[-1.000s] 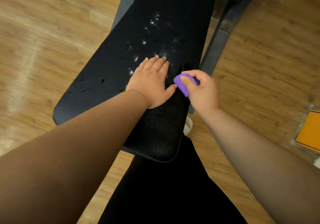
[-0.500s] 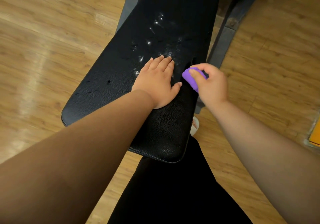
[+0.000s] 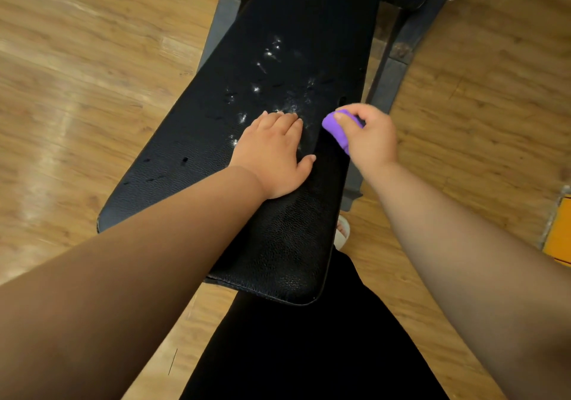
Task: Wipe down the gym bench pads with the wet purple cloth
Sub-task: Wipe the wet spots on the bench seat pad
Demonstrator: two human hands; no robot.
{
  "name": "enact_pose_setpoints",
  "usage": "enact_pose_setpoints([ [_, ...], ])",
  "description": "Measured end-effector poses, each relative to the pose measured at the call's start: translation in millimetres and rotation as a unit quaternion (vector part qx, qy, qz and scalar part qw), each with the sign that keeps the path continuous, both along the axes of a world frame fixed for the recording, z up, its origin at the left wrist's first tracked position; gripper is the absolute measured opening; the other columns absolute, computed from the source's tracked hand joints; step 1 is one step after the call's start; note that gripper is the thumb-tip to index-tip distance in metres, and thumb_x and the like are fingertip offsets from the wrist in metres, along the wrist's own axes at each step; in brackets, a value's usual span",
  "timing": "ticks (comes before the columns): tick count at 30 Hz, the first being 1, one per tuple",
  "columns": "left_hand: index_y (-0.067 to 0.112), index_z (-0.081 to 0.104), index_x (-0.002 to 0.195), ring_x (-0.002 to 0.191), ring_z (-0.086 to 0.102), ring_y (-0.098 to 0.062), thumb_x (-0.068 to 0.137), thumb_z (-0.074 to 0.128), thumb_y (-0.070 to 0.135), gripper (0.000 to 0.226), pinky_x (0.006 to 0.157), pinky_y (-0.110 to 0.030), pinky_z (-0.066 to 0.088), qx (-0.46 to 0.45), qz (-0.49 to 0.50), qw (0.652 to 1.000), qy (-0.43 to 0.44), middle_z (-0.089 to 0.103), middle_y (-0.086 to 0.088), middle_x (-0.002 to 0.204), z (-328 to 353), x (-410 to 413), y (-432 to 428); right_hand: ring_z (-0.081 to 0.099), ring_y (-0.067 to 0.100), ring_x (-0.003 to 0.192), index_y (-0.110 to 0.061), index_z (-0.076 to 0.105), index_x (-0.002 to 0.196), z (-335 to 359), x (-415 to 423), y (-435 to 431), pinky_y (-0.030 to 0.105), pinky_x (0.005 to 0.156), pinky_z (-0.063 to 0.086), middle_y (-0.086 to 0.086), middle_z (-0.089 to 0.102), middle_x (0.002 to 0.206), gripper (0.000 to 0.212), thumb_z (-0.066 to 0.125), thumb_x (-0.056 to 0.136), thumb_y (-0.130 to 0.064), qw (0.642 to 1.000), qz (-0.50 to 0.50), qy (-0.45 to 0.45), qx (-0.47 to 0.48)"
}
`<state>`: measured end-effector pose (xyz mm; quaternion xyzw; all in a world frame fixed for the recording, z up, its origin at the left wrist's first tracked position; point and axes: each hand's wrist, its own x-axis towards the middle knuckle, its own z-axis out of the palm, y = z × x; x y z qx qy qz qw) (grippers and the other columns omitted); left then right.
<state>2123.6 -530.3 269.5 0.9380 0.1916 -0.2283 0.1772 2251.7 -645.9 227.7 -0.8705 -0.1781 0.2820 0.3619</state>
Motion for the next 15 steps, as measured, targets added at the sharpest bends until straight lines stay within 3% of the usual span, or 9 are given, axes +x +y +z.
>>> enact_pose_setpoints([
  [2,0.01,0.027,0.151,0.144,0.023,-0.024,0.096,0.038,0.053,0.07,0.12,-0.035,0.005,0.012,-0.008,1.0,-0.011,0.028,-0.006,0.157,-2.1,8.5,7.3,0.055,0.006,0.089,-0.02,0.07,0.099,-4.2,10.9,11.5,-0.002,0.066,0.034,-0.01,0.061,0.091,0.013,0.058,0.094,-0.019,1.0,-0.025,-0.004,-0.018],
  [9,0.012,0.014,0.154,0.149,0.005,-0.02,0.097,0.034,0.056,0.075,0.121,-0.035,-0.001,-0.015,-0.007,1.0,0.005,0.011,-0.003,0.163,-22.0,20.5,12.1,0.056,-0.003,0.087,-0.029,0.068,0.093,0.8,-17.8,-16.8,0.004,0.076,0.039,-0.016,0.064,0.091,0.014,0.061,0.091,-0.017,0.999,0.01,-0.006,0.032],
  [15,0.014,0.014,0.155,0.149,0.005,-0.02,0.096,0.031,0.057,0.075,0.121,-0.035,-0.001,-0.002,-0.011,1.0,0.008,0.01,-0.002,0.163,-24.3,21.6,11.4,0.054,0.003,0.091,-0.023,0.068,0.097,-19.4,21.1,15.3,0.0,0.07,0.037,-0.008,0.064,0.098,0.011,0.057,0.095,-0.022,1.0,-0.022,-0.011,-0.013],
])
